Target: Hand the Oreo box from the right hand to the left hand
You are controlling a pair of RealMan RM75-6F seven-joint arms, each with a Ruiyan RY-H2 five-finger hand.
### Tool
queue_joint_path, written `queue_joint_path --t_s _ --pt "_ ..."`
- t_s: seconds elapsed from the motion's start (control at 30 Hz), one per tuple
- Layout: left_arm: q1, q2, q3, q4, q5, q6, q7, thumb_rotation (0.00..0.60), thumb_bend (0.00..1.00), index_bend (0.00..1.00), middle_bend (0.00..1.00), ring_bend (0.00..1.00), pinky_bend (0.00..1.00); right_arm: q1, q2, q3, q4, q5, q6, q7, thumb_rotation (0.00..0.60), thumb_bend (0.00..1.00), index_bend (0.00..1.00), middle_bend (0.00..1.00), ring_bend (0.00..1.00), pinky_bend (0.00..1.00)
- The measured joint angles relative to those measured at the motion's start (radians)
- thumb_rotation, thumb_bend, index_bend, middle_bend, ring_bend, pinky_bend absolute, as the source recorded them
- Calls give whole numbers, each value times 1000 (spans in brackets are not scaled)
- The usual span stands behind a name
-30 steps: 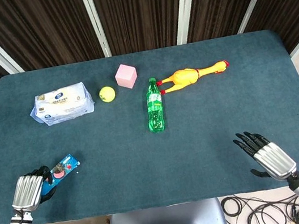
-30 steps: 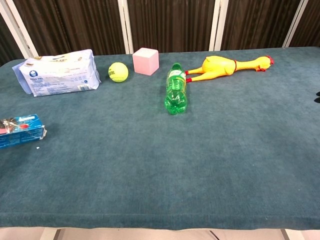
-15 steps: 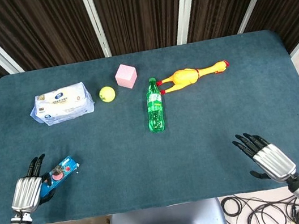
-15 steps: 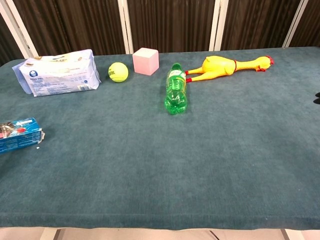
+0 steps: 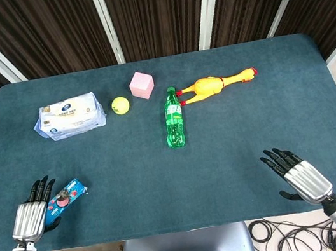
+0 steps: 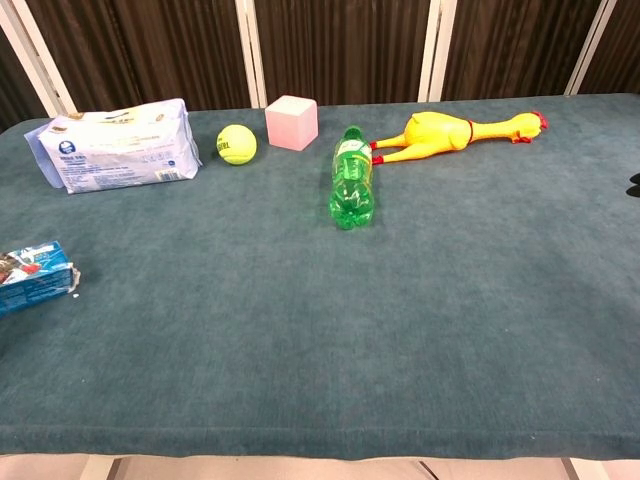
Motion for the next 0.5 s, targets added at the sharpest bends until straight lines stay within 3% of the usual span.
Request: queue_joint_path --t_s 0.23,0.33,0.5 --pt "12 -11 6 -14 16 21 -8 600 133 0 0 0 296 -2 2 5 0 -5 -4 5 600 118 0 15 9 168" --pt "13 -6 8 -24 21 22 -25 600 13 0 0 0 304 -2 2 6 1 -8 -6 6 600 118 0 15 9 168" --pt "24 8 11 -40 54 61 -60 600 0 0 0 0 308 -4 7 8 -4 -10 -9 9 600 118 0 15 9 168"
